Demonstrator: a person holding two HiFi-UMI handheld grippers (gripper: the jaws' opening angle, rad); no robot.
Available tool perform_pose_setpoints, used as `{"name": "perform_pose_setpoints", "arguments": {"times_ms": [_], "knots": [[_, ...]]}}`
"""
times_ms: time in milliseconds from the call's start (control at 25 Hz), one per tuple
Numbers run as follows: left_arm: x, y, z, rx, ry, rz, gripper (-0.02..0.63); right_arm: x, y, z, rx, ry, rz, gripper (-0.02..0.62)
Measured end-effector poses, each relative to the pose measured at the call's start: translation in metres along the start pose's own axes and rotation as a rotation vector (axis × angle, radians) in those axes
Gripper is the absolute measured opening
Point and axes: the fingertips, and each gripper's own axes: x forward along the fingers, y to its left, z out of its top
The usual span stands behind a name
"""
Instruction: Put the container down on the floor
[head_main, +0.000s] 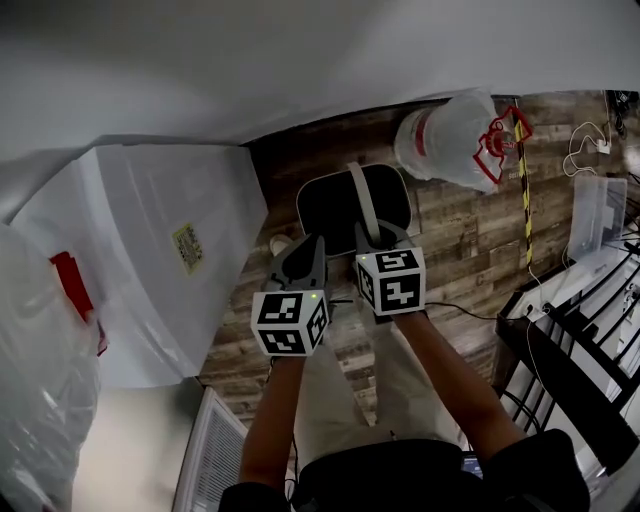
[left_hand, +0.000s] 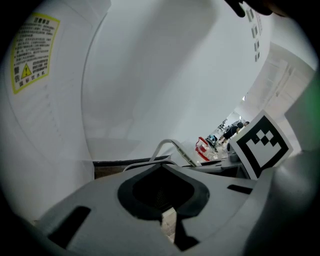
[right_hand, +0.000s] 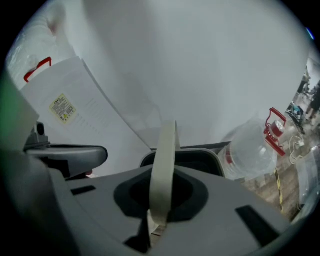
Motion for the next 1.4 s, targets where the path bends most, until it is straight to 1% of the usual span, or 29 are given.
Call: {"name": "perform_pose_setpoints", "arguments": {"times_ms": [160,400,600,880,1040,1200,1400], "knots": [[0.011,0.011,-0.014,-0.002,0.022,0.011,0.014,0.012,-0.006,-0.011,-0.016,0.024,-0.015,0.031],[0.03,0.03,-0.049,-0.055,0.087,0.032,0.014,0.029,-0.009,-0.027,-0.019,0.062,-0.02,0.031],[0.042,0.035,-0.074,-0.089,0.141,0.028,0.014,0.045,-0.009,-0.039,-0.018,0.096,-0.021,0.031],[0.05,0.042,-0.088,-0.098,0.17,0.027,0.014,0.064,-0.013,-0.051,-0.036,0.137,-0.054,0.031],[0.056,0.049,-0.092,-0.095,0.181,0.028,0.014,0.079,-0.017,-0.046,-0.098,0.127,-0.073,0.031],[0.062,0.057,-0.095,-0.105,0.18,0.033,0.014,0.091,-0.022,-0.051,-0.123,0.182,-0.098,0.032],[0.068,0.065,-0.101,-0.116,0.182,0.04,0.014,0.109,-0.031,-0.055,-0.13,0.207,-0.107,0.032]]}}
